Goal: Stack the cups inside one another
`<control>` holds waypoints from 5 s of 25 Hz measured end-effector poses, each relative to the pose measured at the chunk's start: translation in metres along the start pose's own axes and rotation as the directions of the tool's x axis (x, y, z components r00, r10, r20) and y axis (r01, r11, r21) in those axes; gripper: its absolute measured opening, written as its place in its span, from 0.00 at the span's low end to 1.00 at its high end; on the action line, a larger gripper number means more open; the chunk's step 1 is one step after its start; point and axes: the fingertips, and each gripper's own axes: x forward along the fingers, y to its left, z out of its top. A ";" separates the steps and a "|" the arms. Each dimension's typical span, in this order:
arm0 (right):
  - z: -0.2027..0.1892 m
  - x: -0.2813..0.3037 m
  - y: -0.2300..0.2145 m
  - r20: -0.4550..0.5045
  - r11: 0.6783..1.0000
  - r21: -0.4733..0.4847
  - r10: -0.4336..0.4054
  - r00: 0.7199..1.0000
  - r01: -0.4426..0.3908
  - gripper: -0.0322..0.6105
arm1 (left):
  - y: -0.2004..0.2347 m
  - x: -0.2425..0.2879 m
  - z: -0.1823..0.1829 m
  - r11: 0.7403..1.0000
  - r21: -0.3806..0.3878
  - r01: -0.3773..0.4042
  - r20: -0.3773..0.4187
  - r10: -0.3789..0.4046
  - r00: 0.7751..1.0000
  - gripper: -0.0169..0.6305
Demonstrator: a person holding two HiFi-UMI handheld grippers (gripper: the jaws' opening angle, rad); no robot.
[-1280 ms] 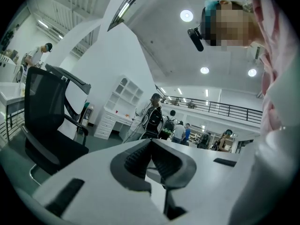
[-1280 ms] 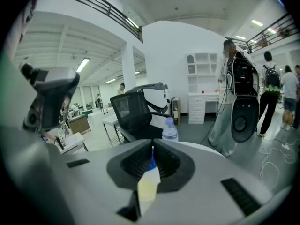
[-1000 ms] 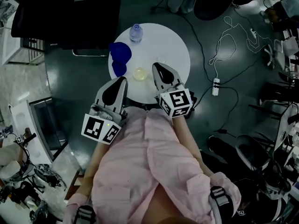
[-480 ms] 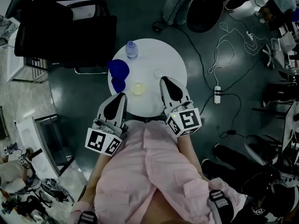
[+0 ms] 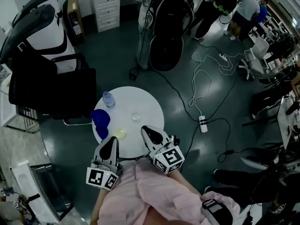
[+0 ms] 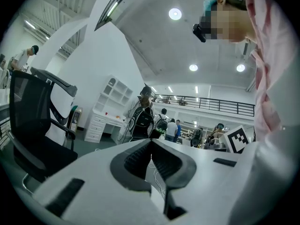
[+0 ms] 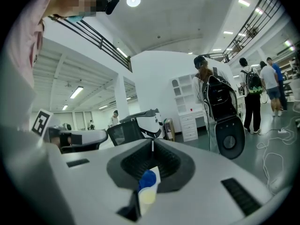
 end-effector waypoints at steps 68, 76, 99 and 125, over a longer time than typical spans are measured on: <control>0.012 -0.091 -0.026 -0.042 0.996 -0.077 0.033 0.999 -0.036 0.11 | -0.080 -0.014 -0.016 0.996 -0.063 -0.059 0.063 0.063 0.996 0.05; 0.013 -0.030 -0.016 -0.090 0.998 -0.051 0.027 0.996 -0.031 0.11 | -0.021 -0.038 0.001 0.988 -0.062 -0.143 0.045 0.145 0.988 0.05; -0.081 0.080 0.011 -0.414 0.981 -0.100 0.112 0.903 -0.168 0.11 | 0.040 -0.041 0.012 0.985 -0.076 -0.158 0.045 0.162 0.986 0.05; -0.175 0.129 0.013 -0.643 0.964 -0.121 0.105 0.758 -0.237 0.19 | 0.063 -0.046 0.021 0.979 -0.086 -0.182 0.050 0.187 0.981 0.05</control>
